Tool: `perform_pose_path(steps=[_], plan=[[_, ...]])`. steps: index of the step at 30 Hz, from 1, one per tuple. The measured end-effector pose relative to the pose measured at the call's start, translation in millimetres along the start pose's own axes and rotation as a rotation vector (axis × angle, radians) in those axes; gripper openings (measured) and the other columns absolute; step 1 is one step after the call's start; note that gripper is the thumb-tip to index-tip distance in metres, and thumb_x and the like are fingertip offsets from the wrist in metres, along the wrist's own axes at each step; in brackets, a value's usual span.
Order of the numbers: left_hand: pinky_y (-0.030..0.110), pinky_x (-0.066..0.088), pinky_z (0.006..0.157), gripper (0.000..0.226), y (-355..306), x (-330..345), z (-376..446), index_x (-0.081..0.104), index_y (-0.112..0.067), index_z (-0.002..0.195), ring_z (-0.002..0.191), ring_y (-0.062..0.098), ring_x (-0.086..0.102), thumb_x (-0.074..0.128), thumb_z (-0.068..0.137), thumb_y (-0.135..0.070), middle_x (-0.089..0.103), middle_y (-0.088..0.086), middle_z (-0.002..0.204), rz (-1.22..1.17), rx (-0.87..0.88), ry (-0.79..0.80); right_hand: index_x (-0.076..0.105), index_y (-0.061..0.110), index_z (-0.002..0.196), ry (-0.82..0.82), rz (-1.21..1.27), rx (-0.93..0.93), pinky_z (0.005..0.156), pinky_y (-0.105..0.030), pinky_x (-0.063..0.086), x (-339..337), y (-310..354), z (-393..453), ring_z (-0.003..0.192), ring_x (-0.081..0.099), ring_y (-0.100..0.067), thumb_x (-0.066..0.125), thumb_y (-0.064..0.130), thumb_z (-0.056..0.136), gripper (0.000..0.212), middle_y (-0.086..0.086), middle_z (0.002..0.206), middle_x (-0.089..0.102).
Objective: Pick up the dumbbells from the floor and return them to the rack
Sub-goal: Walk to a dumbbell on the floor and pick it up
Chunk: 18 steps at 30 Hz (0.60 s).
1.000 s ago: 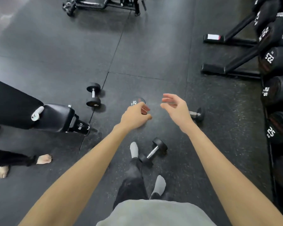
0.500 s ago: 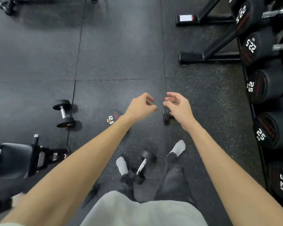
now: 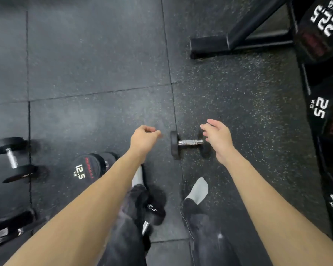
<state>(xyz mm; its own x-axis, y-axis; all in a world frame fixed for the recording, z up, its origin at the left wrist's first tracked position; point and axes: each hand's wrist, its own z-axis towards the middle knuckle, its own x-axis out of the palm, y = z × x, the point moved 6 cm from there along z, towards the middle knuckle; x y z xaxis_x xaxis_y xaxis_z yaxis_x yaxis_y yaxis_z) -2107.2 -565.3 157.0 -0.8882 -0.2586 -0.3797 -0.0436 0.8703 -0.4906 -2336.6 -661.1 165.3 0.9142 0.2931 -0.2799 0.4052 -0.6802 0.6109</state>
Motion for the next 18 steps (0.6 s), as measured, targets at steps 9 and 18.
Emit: perform_pose_path(steps=[9, 18], plan=[[0.031, 0.042, 0.076, 0.075, 103, 146, 203, 0.044, -0.006, 0.143, 0.094, 0.022, 0.051, 0.078, 0.085, -0.039, 0.052, 0.004, 0.111, 0.228, -0.119, 0.07, 0.036, 0.012, 0.158, -0.24, -0.27, 0.225, 0.111, -0.041, 0.041, 28, -178, 205, 0.141, 0.048, -0.032, 0.073, 0.033, 0.089, 0.081, -0.011, 0.156, 0.048], [0.044, 0.057, 0.093, 0.074, 155, 226, 283, 0.047, -0.002, 0.131, 0.106, 0.033, 0.064, 0.088, 0.074, -0.025, 0.062, 0.015, 0.121, 0.306, -0.165, -0.048, 0.07, 0.018, 0.107, -0.254, -0.286, 0.257, 0.059, -0.026, 0.044, 33, -251, 293, 0.086, 0.064, -0.023, 0.079, 0.012, 0.075, 0.034, -0.001, 0.099, 0.071]])
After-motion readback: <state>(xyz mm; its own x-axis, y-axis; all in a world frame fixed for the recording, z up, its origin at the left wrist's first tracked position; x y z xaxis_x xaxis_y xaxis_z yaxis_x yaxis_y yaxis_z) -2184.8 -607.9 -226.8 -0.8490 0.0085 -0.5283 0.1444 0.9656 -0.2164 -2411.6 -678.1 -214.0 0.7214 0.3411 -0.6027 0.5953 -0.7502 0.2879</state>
